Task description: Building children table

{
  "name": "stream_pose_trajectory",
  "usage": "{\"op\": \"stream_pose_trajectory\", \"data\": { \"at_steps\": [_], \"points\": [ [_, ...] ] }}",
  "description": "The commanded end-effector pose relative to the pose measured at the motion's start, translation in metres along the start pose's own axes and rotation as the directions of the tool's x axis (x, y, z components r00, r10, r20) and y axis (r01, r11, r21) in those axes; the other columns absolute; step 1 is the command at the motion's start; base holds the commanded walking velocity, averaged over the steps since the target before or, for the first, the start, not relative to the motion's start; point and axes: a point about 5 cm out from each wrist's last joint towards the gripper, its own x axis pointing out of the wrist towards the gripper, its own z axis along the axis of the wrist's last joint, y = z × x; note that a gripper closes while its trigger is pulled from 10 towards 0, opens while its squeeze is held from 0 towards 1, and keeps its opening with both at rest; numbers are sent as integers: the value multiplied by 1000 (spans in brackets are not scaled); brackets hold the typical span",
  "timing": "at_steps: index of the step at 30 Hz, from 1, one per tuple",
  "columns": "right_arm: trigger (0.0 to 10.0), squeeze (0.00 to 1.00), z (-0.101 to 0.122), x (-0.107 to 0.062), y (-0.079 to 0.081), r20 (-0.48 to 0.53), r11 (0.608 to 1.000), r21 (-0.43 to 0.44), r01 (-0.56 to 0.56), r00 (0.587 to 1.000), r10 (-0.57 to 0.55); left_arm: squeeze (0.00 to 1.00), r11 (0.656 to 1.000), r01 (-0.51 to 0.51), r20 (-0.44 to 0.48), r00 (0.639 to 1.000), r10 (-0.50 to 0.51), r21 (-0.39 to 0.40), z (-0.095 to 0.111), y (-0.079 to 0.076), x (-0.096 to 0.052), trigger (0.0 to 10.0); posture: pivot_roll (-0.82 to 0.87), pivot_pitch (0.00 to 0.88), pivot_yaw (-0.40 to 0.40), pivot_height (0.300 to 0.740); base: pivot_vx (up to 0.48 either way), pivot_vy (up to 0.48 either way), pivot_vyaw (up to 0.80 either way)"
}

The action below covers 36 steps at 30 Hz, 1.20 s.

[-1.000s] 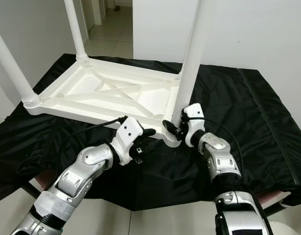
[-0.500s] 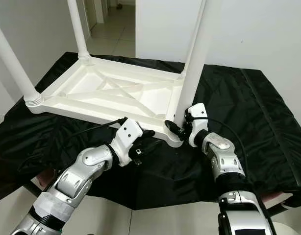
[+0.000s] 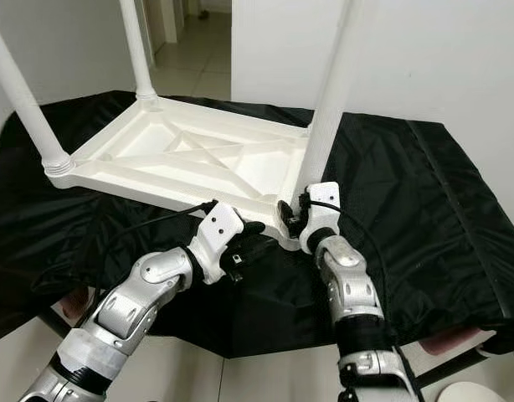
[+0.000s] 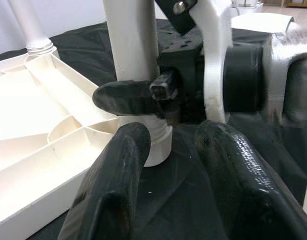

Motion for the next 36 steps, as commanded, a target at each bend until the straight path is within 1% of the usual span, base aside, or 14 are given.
{"op": "stream_pose_trajectory", "data": {
  "at_steps": [1,4,6,9,11,14,25,26,29,30,33,34,35,36],
  "points": [
    [10000,0,-12,-6,-9,-65,989,31,143,988,-141,0,1000,3,13,1000,-3,5,4,1,0,10000,26,5,-37,740,0,0,0],
    [10000,0,-14,-8,-7,-70,984,49,173,983,-169,0,1000,-1,14,1000,1,6,4,1,0,10000,26,5,-37,740,0,0,0],
    [10000,0,-17,-13,-3,-70,968,60,243,969,-239,0,1000,-19,26,999,19,2,7,5,1,10000,23,0,-36,740,0,0,0],
    [10000,0,-18,-15,0,-62,961,69,268,963,-264,0,1000,-28,33,999,28,-1,8,7,2,10000,22,0,-36,740,0,0,0],
    [10000,0,-15,-16,5,-46,963,88,254,967,-251,0,1000,-29,40,999,29,1,10,8,4,10000,13,0,-34,740,0,0,0],
    [10000,0,-13,-18,7,-30,967,81,243,970,-241,0,1000,-30,45,999,30,5,11,8,4,10000,3,0,-36,740,0,0,0],
    [10000,0,-7,-27,3,19,962,39,271,962,-272,0,999,-49,74,996,49,0,19,15,8,10000,-13,4,-31,740,0,0,0],
    [10000,816,-6,-28,4,31,963,42,267,963,-268,0,999,-50,74,996,50,-1,19,16,8,10000,-9,7,-28,740,0,0,0],
    [10000,816,-5,-29,5,38,964,45,263,964,-264,0,999,-50,75,996,50,-1,19,16,8,10000,-9,7,-28,740,0,0,0],
    [10000,1000,-4,-30,7,49,967,54,251,966,-253,0,999,-50,74,996,50,-1,20,16,8,10000,0,18,-23,740,0,0,0],
    [10000,1000,-4,-30,7,49,967,54,251,966,-253,0,999,-50,74,996,50,-1,20,16,8,10000,0,18,-23,740,0,0,0],
    [10000,1000,0,-32,11,82,973,61,223,970,-228,0,999,-53,75,996,53,-3,20,17,7,10000,-3,24,-18,740,0,0,0],
    [10000,965,3,-37,15,124,978,57,199,971,-205,0,998,-56,73,996,56,-4,20,17,7,10000,-3,28,-19,740,0,0,0],
    [10000,965,3,-37,15,124,978,57,199,971,-205,0,998,-56,73,996,56,-4,20,17,7,10000,-3,28,-19,740,0,0,0]
  ]
}}
